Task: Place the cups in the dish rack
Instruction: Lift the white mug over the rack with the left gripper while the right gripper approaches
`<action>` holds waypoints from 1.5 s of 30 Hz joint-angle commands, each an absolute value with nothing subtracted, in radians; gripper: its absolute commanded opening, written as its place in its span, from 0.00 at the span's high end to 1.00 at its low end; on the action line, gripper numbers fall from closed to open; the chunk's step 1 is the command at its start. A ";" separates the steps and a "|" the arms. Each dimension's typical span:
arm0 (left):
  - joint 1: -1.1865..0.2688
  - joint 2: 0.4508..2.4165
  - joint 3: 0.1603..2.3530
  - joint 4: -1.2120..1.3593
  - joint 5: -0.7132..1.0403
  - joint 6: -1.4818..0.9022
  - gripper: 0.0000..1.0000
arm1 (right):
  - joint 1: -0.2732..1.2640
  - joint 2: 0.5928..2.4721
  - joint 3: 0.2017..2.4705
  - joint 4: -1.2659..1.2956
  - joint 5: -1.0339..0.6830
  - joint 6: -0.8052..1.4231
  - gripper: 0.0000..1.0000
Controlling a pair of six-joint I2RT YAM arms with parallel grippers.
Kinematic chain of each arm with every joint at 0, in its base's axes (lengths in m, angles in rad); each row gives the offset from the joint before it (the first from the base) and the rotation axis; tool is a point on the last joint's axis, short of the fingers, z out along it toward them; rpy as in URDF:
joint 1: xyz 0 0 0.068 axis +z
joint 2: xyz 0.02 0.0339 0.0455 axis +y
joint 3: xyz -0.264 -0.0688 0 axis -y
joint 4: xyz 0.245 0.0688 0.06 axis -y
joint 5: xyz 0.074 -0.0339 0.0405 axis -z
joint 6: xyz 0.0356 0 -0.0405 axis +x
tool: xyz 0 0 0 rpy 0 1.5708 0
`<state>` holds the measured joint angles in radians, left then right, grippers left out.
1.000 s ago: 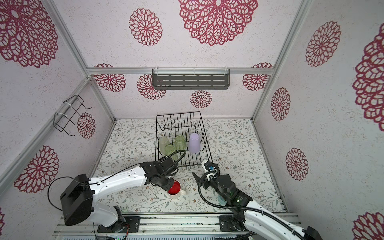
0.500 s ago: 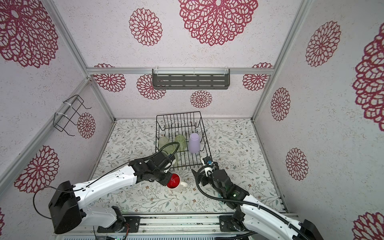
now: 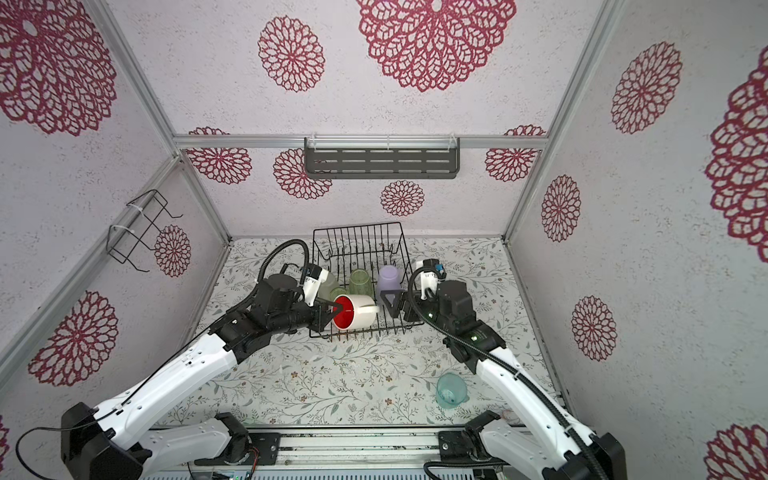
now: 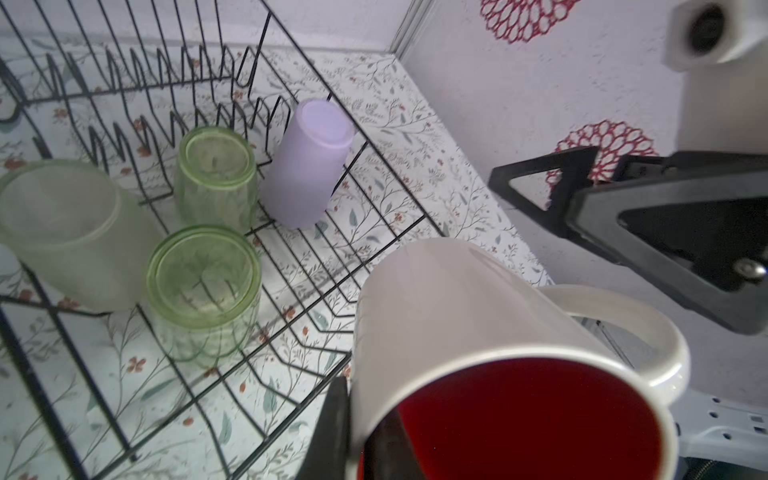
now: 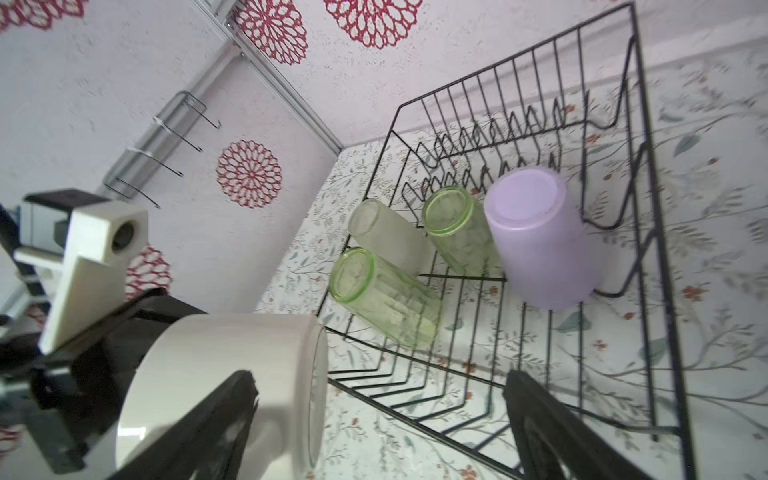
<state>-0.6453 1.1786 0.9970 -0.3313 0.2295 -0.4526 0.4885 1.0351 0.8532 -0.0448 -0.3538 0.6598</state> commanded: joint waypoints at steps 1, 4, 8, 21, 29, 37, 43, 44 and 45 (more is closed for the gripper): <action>-0.643 1.167 1.001 -0.108 0.258 -0.433 1.00 | 0.469 1.079 0.934 -0.049 -0.570 0.905 0.06; -0.639 1.184 1.015 -0.069 0.243 -0.403 1.00 | 0.468 1.098 0.963 -0.004 -0.634 1.003 0.07; -0.631 1.211 0.988 0.070 0.264 -0.392 1.00 | 0.468 1.102 0.945 0.067 -0.664 1.126 0.06; -0.623 1.283 0.916 0.424 0.282 -0.353 1.00 | 0.468 1.131 0.830 0.418 -0.742 1.475 0.01; -0.623 1.305 0.878 0.577 0.223 -0.232 1.00 | 0.470 1.101 0.833 0.298 -0.638 1.442 0.01; -0.624 1.350 0.842 0.741 0.302 -0.142 1.00 | 0.496 1.118 0.832 0.393 -0.515 1.534 0.01; -0.624 1.387 0.845 0.799 0.349 -0.105 1.00 | 0.513 1.156 0.885 0.333 -0.517 1.569 0.01; -0.624 1.390 0.844 0.803 0.357 -0.102 1.00 | 0.512 1.157 0.882 0.332 -0.521 1.583 0.01; -0.624 1.393 0.844 0.806 0.368 -0.102 1.00 | 0.512 1.158 0.878 0.339 -0.524 1.595 0.02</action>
